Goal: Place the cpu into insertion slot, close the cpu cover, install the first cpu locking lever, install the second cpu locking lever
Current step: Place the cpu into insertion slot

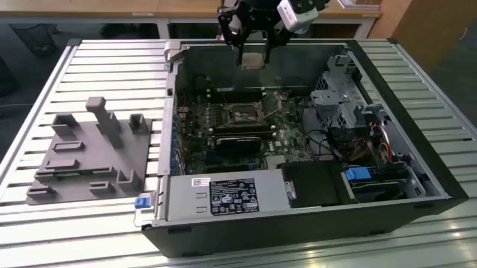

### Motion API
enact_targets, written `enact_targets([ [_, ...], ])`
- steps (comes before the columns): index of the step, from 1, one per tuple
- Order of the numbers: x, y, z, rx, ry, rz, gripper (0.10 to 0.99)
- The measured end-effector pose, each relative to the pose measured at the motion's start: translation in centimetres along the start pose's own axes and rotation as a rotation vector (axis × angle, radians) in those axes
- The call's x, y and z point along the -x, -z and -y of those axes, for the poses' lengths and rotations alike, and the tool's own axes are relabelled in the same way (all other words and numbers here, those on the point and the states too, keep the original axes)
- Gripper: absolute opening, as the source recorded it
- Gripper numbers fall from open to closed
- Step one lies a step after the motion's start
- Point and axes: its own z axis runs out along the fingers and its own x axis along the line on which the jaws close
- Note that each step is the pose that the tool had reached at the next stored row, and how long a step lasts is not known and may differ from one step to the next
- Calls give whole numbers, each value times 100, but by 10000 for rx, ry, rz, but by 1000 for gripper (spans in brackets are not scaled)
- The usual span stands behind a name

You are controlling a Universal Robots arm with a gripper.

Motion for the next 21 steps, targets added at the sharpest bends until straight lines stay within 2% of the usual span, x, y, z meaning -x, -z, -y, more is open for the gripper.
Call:
enact_targets([
  [21, 0, 0, 0, 3, -174, 16, 537],
])
